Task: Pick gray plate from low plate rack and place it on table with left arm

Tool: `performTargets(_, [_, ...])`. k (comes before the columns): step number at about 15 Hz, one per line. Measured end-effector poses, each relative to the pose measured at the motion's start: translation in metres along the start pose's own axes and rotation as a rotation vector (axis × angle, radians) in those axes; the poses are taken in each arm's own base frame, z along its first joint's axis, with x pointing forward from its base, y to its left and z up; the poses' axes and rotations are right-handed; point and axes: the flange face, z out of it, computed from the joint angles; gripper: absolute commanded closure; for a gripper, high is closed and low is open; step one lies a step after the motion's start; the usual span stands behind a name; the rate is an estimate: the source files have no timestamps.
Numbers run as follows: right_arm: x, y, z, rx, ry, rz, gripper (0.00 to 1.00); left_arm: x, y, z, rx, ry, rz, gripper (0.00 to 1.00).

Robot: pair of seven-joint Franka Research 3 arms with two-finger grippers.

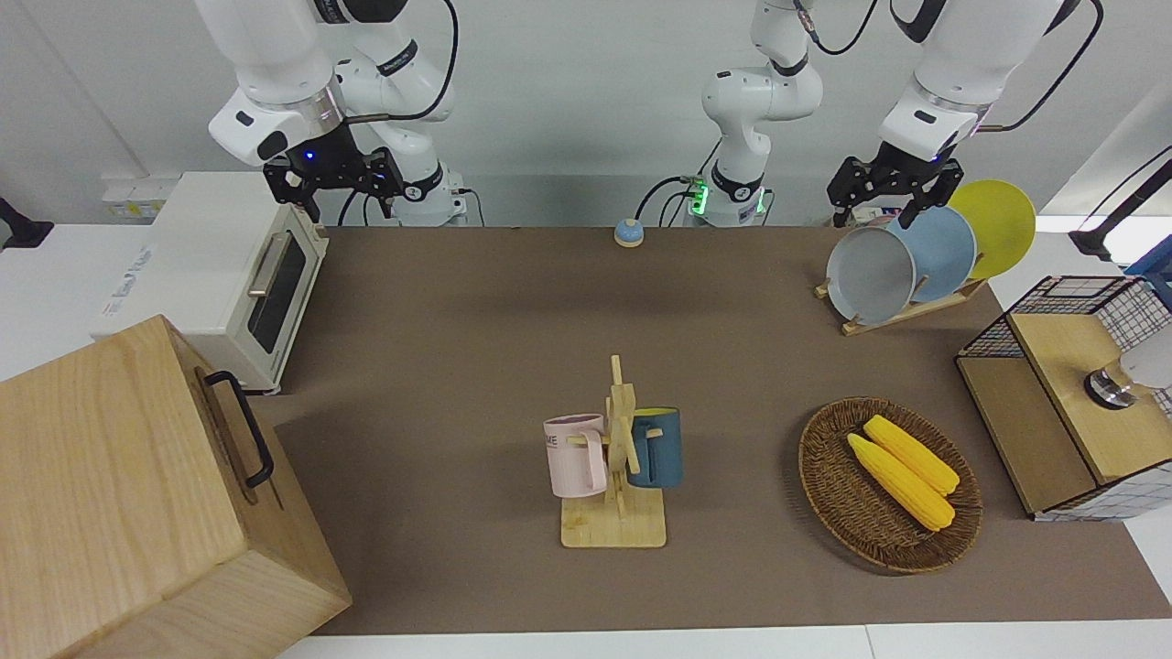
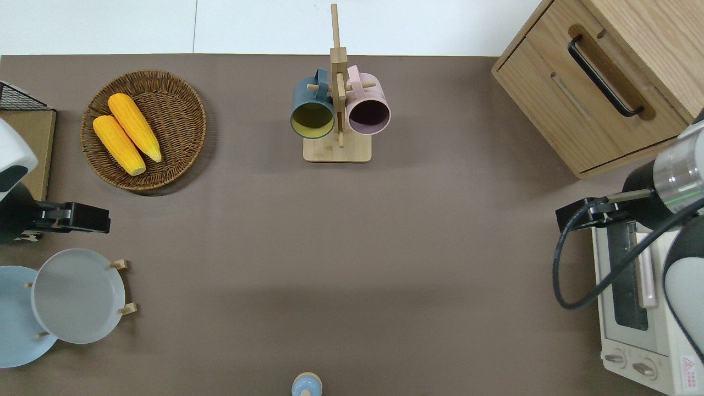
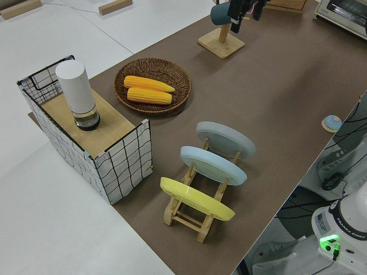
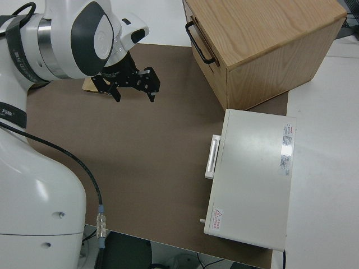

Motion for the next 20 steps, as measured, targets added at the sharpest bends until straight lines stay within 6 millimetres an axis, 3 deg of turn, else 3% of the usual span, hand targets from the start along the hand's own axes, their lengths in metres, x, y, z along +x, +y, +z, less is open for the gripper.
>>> performTargets(14, [0.000,0.000,0.000,0.000,0.000,0.000,0.017,0.008,-0.007,0.010,-0.028,-0.017,-0.018,0.00])
performTargets(20, [0.000,0.000,0.000,0.000,0.000,0.000,0.017,-0.004,-0.010,0.021,-0.027,-0.056,-0.025,0.00])
